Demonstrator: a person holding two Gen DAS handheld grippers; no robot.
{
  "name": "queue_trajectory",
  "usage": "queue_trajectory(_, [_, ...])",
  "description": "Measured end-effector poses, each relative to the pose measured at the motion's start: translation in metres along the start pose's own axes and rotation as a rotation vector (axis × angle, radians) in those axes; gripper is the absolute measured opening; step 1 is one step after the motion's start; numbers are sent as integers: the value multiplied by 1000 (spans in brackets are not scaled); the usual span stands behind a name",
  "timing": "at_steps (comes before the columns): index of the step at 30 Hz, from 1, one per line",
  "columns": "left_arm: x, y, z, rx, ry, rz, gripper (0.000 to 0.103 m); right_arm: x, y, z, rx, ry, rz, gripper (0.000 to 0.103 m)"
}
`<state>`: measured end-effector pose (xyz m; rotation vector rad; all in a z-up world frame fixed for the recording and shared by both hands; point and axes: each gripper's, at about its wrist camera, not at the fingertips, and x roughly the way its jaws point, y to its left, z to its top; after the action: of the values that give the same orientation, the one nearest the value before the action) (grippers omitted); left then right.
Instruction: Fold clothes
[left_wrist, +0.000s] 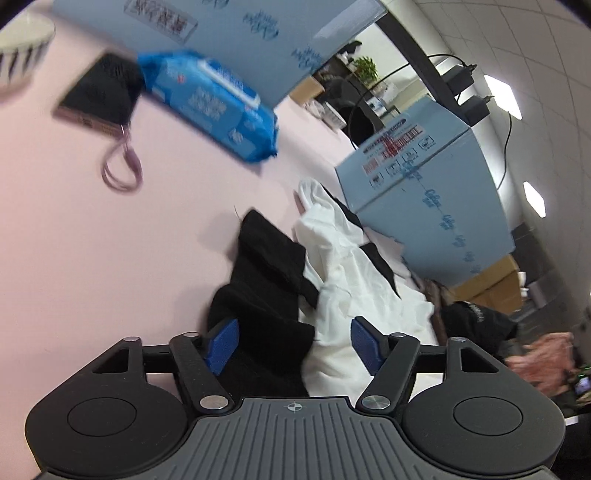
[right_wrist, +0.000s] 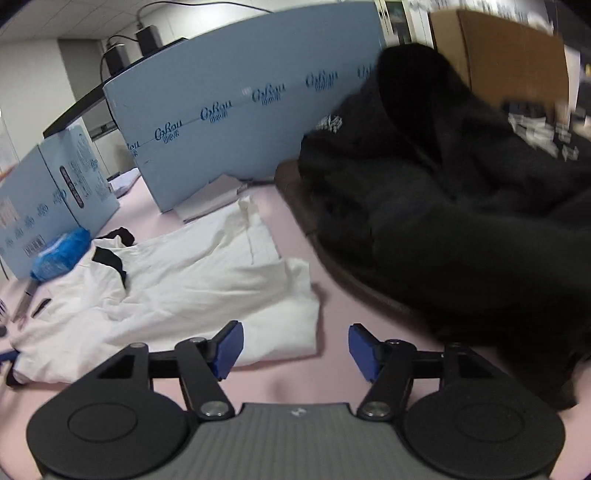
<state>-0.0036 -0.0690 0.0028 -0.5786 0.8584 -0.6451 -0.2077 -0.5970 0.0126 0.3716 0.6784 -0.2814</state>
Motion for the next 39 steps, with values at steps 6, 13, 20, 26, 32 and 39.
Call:
queue_trajectory(6, [3,-39,-22,59,58,-181,77,29,19,2,-22,84,-108,65])
queue_trajectory(13, [33,-17,-32,7,157,-127,75,36,40,-2,-150,61,-41,11])
queue_trajectory(20, [34,-8,-25,4,185,-123,59,11,18,11,-73,22,60,9])
queue_trajectory(26, [39,6,-18,-47,226,-155,51,8,-23,2,27,96,135,10])
queue_trajectory(32, [40,-1,-18,-3,237,-127,50,-10,-9,1,-113,62,-60,65])
queue_trajectory(39, [13,-26,-12,81,129,-108,73,-32,22,19,-136,-90,44,61])
